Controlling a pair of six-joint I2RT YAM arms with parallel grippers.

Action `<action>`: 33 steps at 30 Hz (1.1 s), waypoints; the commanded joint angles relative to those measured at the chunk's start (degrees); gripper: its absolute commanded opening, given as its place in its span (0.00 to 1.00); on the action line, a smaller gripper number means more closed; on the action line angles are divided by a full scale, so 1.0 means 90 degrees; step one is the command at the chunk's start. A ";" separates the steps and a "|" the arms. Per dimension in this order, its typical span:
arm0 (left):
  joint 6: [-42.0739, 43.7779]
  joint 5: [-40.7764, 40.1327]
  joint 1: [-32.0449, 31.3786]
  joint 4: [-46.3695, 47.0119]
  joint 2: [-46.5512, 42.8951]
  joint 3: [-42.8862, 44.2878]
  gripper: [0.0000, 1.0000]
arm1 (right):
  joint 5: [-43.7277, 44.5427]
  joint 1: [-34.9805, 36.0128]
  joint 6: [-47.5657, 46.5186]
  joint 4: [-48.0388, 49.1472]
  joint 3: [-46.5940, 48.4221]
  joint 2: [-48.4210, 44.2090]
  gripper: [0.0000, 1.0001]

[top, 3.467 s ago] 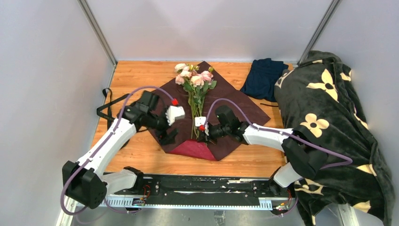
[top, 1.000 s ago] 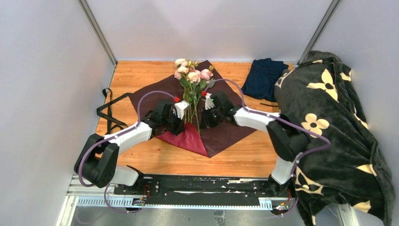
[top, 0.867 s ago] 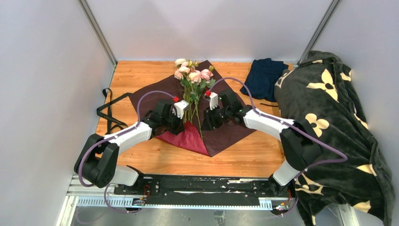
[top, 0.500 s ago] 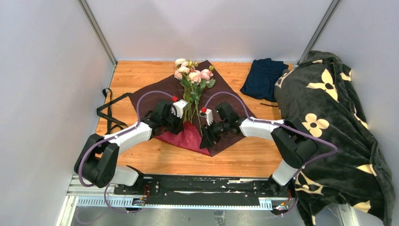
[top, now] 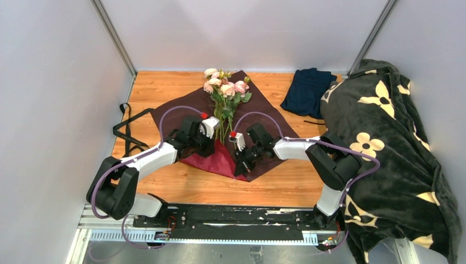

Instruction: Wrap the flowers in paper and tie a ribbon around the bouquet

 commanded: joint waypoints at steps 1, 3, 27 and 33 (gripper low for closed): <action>0.1259 -0.0010 0.0163 -0.0714 -0.0335 0.0470 0.44 | -0.0107 -0.0124 0.0085 -0.0367 0.0372 -0.0039 0.00; 0.2416 0.0264 0.0513 -0.1857 -0.0489 0.1033 0.76 | -0.0059 -0.0136 0.0092 -0.0713 0.0518 0.0018 0.00; 0.5012 -0.0869 0.1731 -0.2580 0.1197 0.0962 0.63 | 0.0512 -0.0197 -0.0112 -0.1893 0.1040 0.0131 0.00; 0.5554 -0.0308 0.1186 -0.3057 0.0589 0.0147 0.57 | 0.0372 -0.0559 -0.0413 -0.2590 0.1050 -0.0101 0.00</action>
